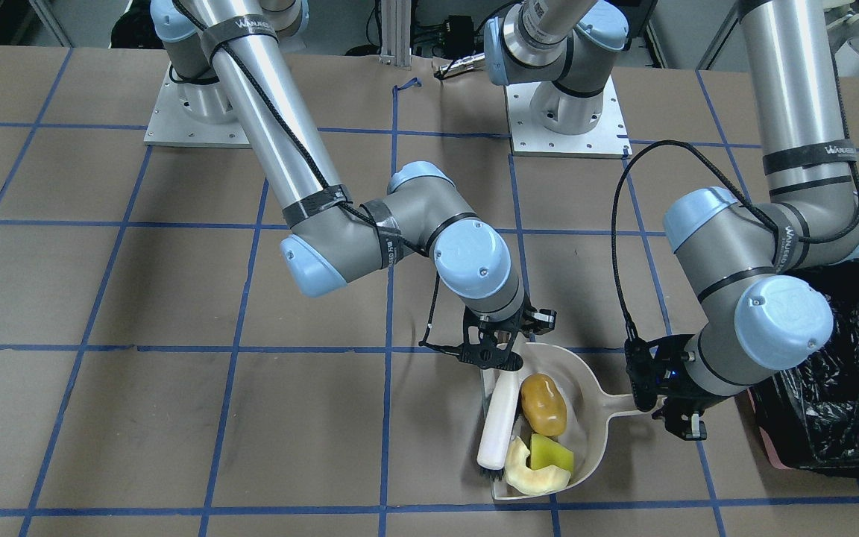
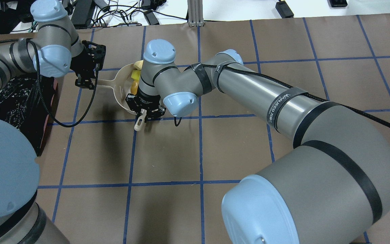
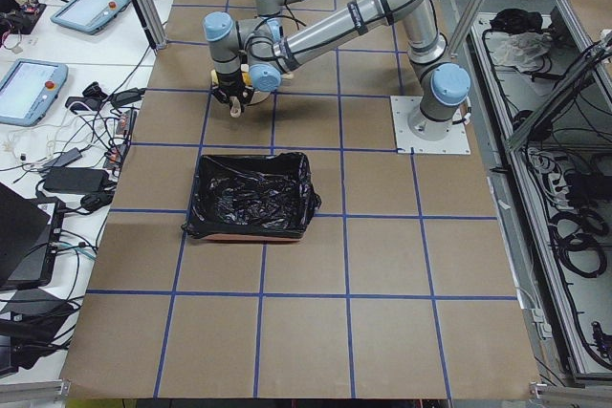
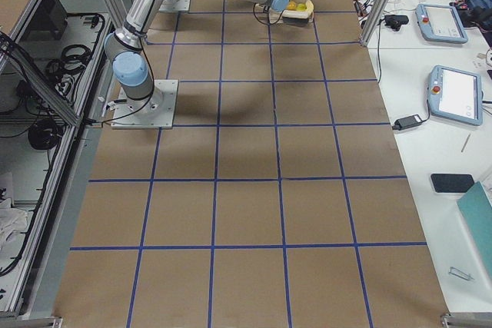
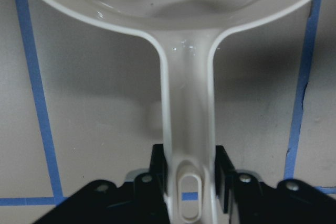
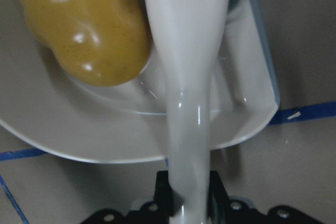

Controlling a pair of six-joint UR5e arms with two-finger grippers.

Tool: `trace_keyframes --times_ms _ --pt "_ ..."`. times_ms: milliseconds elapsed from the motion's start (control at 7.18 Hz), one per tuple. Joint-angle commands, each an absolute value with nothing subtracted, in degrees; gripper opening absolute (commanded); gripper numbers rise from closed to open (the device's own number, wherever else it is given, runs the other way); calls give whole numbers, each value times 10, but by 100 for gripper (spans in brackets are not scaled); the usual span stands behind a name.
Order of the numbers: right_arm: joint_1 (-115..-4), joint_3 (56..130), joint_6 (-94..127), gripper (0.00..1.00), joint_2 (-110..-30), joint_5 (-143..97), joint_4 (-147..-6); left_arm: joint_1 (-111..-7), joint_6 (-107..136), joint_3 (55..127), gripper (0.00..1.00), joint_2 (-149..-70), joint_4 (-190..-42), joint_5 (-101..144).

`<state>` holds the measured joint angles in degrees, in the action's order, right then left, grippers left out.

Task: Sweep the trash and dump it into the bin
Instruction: 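Sweep the sponge, peel and potato with the right gripper's brush into the dustpan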

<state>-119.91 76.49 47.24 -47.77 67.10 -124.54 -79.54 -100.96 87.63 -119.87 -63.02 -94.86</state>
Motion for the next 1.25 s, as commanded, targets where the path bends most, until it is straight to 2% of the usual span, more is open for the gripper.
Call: trace_keyframes --times_ms 0,696,1114 --pt "-1206 755 487 0 -496 667 -1238 -795 -1010 876 23 -1199 -630 -948" --pt "-1146 765 453 0 -582 723 -1047 -795 -1010 877 21 -1196 -630 -941" --pt "-1061 808 318 0 -661 810 -949 -784 -1027 876 0 -1180 -642 -939"
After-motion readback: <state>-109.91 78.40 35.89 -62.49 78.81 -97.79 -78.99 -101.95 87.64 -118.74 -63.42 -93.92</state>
